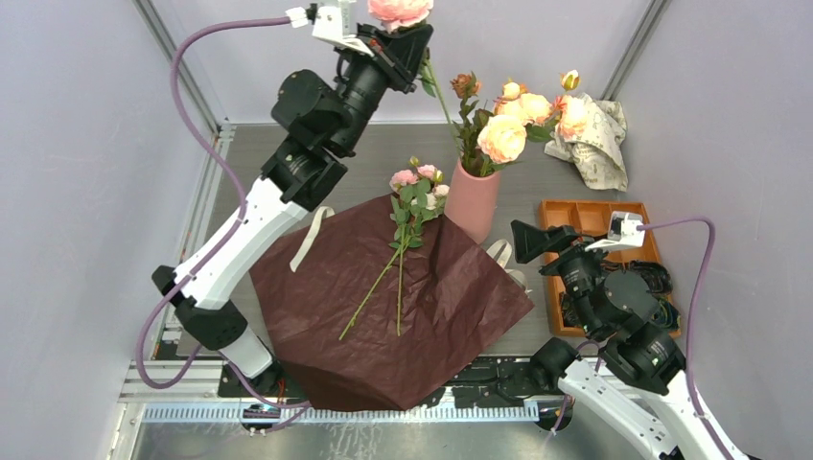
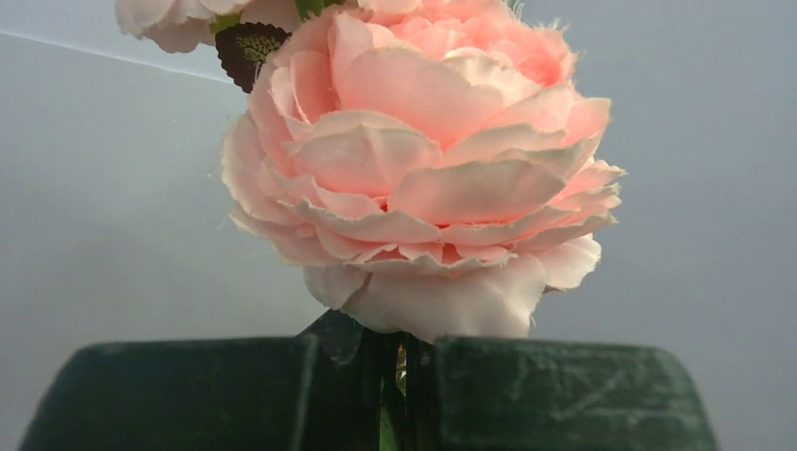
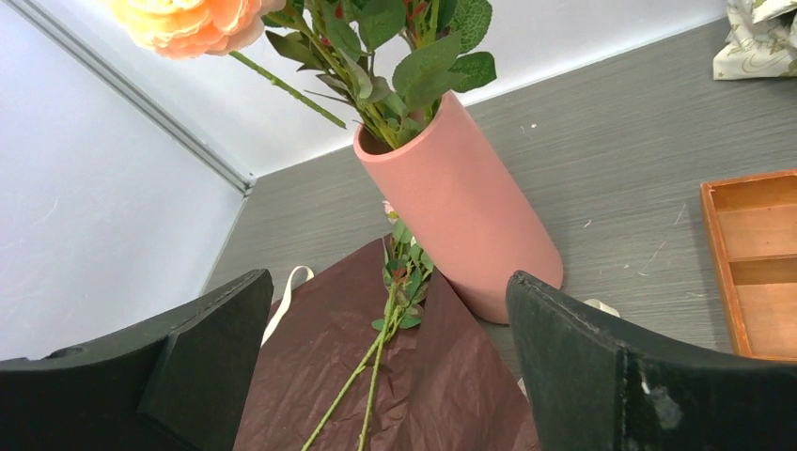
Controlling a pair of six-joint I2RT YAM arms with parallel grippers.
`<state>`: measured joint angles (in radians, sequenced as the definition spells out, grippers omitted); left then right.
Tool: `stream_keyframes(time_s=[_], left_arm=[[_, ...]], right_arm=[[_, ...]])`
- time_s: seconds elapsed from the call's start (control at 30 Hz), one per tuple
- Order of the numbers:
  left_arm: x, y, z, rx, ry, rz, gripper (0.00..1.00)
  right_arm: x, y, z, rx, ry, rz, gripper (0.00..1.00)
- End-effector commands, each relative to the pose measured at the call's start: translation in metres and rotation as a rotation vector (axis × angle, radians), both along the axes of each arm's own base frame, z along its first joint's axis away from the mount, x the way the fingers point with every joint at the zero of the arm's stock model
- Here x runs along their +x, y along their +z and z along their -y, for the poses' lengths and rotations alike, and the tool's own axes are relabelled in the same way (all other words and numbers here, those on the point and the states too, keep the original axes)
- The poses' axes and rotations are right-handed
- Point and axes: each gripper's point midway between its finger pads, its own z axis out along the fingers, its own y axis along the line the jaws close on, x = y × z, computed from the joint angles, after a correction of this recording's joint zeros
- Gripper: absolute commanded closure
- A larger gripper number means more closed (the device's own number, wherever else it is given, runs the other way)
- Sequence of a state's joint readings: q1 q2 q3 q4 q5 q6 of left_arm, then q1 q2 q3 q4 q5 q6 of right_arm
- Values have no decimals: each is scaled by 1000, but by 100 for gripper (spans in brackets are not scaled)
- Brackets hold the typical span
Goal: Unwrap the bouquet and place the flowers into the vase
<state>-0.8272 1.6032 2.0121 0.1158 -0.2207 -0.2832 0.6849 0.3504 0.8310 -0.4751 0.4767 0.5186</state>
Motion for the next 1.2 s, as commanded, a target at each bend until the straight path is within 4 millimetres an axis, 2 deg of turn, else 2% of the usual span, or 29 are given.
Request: stream_keyframes(time_s=[0.0,0.23,0.4,0.83,1.17], left_arm=[[-23,50,-3,-100,-36,137,99],[-20,46,8,-104,-59,116,99],[-11,28,21,-82,-74,71,99],[21,-57,71,10,-134,-91,98],[37,-124,107,112,-152,-214,97]], right_arm=[[-2,9,9,16,-34,36,1],[-2,9,11,2,-39,44,1],[-2,8,10,4,-36,44,1],[-5,6,12,12,-35,43,1],[-3,2,10,10,-32,37,1]])
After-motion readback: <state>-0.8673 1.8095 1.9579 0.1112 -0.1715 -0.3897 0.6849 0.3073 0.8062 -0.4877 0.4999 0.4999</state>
